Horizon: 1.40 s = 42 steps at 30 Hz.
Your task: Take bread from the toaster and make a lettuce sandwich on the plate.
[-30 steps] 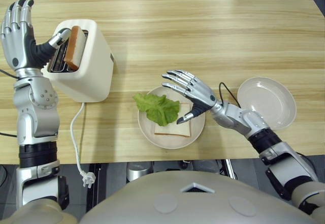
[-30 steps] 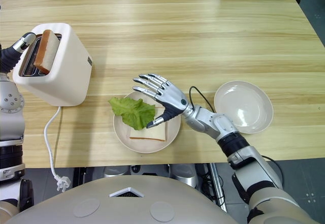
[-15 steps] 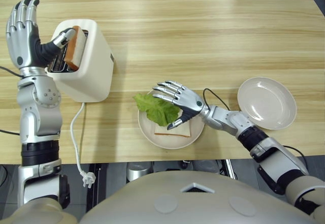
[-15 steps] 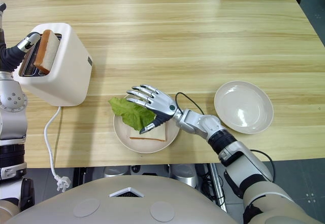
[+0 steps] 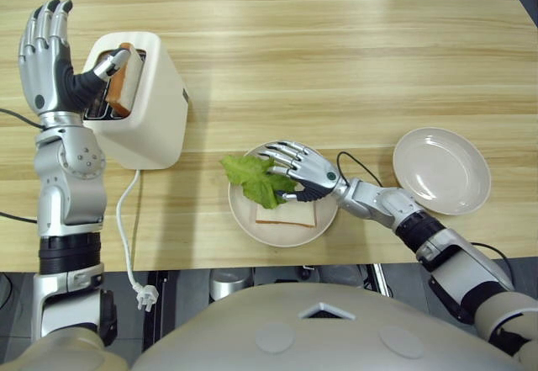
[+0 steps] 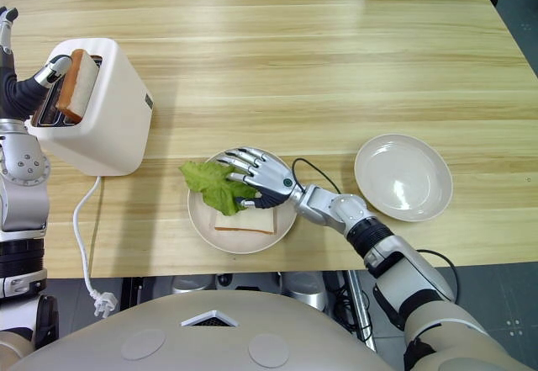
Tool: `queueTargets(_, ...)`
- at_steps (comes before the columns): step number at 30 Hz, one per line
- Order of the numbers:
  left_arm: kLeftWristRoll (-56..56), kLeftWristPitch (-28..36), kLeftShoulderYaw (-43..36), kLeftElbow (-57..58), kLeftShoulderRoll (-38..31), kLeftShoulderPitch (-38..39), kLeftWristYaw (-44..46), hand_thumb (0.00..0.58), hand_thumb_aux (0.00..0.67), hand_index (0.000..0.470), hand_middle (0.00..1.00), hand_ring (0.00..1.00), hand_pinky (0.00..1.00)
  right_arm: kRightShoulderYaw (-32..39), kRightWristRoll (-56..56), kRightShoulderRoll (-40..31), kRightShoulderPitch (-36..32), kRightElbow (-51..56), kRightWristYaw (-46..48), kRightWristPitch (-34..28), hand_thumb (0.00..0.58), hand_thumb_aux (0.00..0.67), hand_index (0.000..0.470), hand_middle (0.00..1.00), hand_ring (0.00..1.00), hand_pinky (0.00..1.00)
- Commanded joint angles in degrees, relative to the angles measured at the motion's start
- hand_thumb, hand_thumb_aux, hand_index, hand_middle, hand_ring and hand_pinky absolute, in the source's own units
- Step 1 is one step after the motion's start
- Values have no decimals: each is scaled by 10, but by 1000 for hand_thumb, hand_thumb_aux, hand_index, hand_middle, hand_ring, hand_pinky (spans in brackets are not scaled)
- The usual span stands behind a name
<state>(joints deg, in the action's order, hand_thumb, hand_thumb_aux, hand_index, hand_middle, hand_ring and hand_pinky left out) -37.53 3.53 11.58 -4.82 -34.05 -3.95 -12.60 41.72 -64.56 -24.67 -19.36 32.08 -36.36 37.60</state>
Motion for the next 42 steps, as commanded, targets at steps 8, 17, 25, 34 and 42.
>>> queueTargets(8, 5, 1, -6, 18, 1, -6, 5, 0, 0, 0, 0, 0, 0, 11, 12, 4, 1, 7, 11, 5, 506, 431, 296, 0, 0, 0)
queueTargets(17, 6, -1, -8, 20, 3, -5, 4, 0, 0, 0, 0, 0, 0, 11, 15, 6, -1, 15, 12, 9, 517, 449, 308, 0, 0, 0)
queueTargets(25, 7, -3, -9, 25, 3, -7, 6, 0, 0, 0, 0, 0, 0, 9, 20, 5, -3, 10, 17, 13, 521, 457, 314, 0, 0, 0)
queueTargets(34, 9, -4, -7, 26, 2, -3, 7, 0, 0, 0, 0, 0, 0, -7, 39, 0, -19, 44, 11, 5, 539, 491, 337, 0, 0, 0)
queueTargets(42, 8, -4, -9, 26, 3, -3, 8, 0, 0, 0, 0, 0, 0, -15, 56, -12, -5, 23, 19, 4, 541, 497, 341, 0, 0, 0)
